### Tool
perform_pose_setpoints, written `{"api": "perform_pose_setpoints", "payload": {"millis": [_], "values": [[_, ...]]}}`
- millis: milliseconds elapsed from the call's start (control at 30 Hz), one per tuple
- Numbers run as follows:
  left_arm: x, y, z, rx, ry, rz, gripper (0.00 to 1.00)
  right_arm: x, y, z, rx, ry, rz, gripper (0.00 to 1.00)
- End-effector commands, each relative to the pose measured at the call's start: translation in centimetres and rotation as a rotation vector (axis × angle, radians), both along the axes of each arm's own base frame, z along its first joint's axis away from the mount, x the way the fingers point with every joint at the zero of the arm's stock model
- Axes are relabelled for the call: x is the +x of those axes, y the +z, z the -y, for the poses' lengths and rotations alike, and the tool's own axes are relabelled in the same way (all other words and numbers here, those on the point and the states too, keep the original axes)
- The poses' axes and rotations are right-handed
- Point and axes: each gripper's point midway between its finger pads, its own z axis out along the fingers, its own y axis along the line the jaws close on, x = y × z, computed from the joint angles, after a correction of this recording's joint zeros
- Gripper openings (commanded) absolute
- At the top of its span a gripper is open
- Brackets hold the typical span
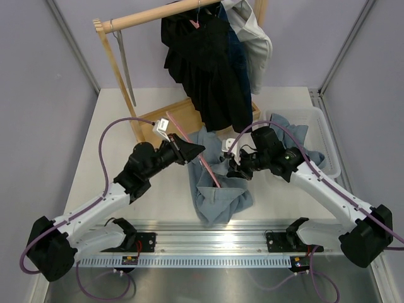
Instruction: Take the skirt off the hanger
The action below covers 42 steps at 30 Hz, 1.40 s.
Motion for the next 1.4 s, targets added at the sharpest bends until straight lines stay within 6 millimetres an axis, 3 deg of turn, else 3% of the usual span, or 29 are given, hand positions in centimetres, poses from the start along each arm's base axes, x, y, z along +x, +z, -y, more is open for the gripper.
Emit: {"api": "perform_pose_setpoints", "payload": {"millis": [0, 100, 133, 233, 467, 567, 633, 700, 733, 833, 933, 1067, 1100, 1367], "values": [[2.3, 5.5, -2.3, -0.181, 0.187, 0.120, 0.00, -0.2, 0.6, 0.3, 0.007, 0.032, 0.057, 0.00], [3.4, 6.2, -4.5, -0.246, 0.329, 0.103, 0.00, 0.0, -0.7, 1.0, -0.034, 0.014, 0.060, 0.00], [4.2, 5.4, -5.9, -0.262, 0.417, 0.087, 0.00, 0.0, -1.1, 1.2, -0.045, 0.008, 0.059, 0.00], [4.6, 5.5, -8.4, -0.342, 0.541, 0.073, 0.00, 0.3, -2.0, 1.8, -0.070, -0.031, 0.073, 0.00], [4.9, 3.9, -9.5, -0.367, 0.600, 0.028, 0.00, 2.0, -3.3, 3.6, -0.153, -0.144, 0.107, 0.01], [4.9, 3.6, -9.6, -0.380, 0.607, 0.009, 0.00, 2.2, -3.3, 4.0, -0.172, -0.160, 0.091, 0.14], [4.8, 3.4, -9.6, -0.384, 0.608, -0.005, 0.00, 2.2, -2.6, 4.2, -0.167, -0.164, 0.096, 0.29], [4.8, 3.3, -9.7, -0.399, 0.613, -0.030, 0.00, 2.0, -0.7, 4.4, -0.148, -0.157, 0.120, 0.38], [4.7, 3.1, -9.7, -0.408, 0.613, -0.049, 0.00, 1.6, 1.0, 4.3, -0.126, -0.137, 0.141, 0.50], [4.7, 3.2, -9.7, -0.431, 0.611, -0.077, 0.00, 0.7, 3.8, 4.1, -0.082, -0.093, 0.170, 0.68], [4.5, 3.0, -9.1, -0.476, 0.583, -0.135, 0.00, -2.3, 7.3, 2.8, 0.031, 0.100, 0.224, 0.80], [4.3, 2.7, -8.7, -0.515, 0.556, -0.187, 0.00, -4.1, 8.4, 0.9, 0.147, 0.249, 0.223, 0.86], [4.1, 2.6, -8.4, -0.520, 0.541, -0.199, 0.00, -4.1, 8.3, 0.6, 0.160, 0.262, 0.210, 0.94], [3.6, 1.0, -8.5, -0.567, 0.533, -0.289, 0.00, -1.1, 8.3, -1.8, 0.223, 0.162, 0.184, 0.95]]}}
